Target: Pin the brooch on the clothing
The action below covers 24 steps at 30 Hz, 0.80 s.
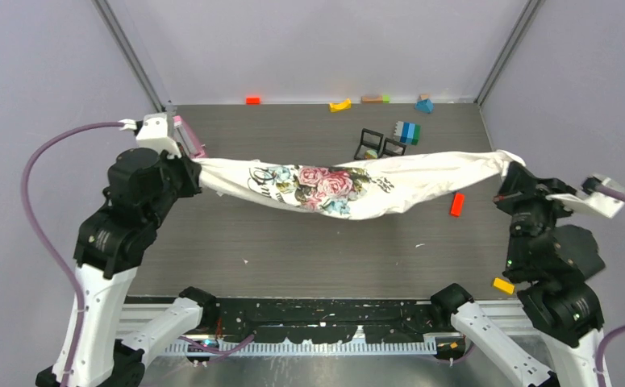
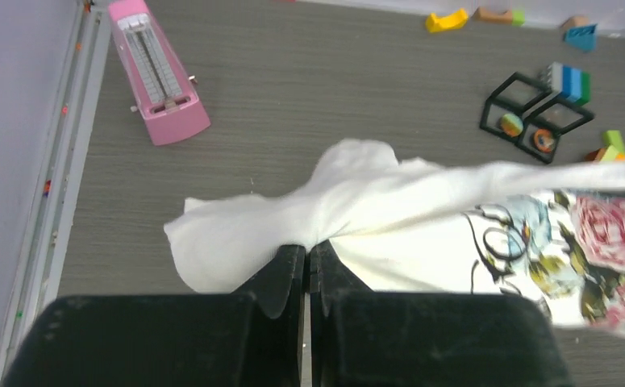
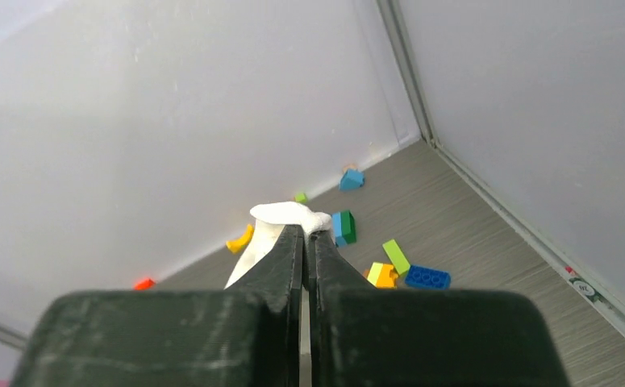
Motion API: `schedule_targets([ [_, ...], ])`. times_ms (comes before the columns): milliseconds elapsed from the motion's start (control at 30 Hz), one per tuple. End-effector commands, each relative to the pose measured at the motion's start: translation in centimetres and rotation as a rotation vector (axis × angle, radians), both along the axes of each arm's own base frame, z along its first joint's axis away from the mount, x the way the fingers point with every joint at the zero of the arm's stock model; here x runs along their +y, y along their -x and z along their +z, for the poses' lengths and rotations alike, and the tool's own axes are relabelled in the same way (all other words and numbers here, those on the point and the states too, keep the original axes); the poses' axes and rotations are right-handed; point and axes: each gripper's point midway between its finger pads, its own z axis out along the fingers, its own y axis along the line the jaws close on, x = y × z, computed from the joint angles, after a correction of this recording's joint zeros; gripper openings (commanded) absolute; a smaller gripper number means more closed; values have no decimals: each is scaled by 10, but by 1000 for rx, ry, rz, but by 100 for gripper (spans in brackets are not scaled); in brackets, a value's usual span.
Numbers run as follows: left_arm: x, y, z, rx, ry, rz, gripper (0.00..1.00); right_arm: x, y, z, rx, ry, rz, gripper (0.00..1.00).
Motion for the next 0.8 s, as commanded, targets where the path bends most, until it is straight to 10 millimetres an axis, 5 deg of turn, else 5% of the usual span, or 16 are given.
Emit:
schedule_targets([
  [0, 8, 32, 35, -31, 48, -7, 0, -29, 31, 38, -139, -50, -86, 1],
  [100, 0, 30, 37, -32, 49, -51, 0, -34, 38, 40, -153, -31, -96, 1],
  [167, -11, 12, 26, -4, 29, -82, 0, -35, 34, 33, -130, -15, -118, 1],
  [300, -36, -55, -21, 162, -65, -113, 0, -18, 2, -2, -5, 52, -108, 1],
  [367, -29, -94, -39, 193, -111, -45, 0, -8, -17, -35, 91, 84, -105, 1],
  [433, -21, -129, -56, 205, -116, 15, 16, 0, -29, -65, 170, 73, -110, 1],
  [500, -24, -151, -66, 212, -109, 19, 67, 8, -37, -91, 239, 58, -97, 1],
  [533, -31, -156, -71, 226, -93, 2, 79, 13, -40, -98, 258, 50, -74, 1],
  [633, -54, -157, -82, 239, -13, -70, 88, 29, -46, -123, 318, 16, -13, 1],
  [767, -78, -129, -106, 244, 73, -127, 90, 35, -49, -139, 342, -2, 10, 1],
])
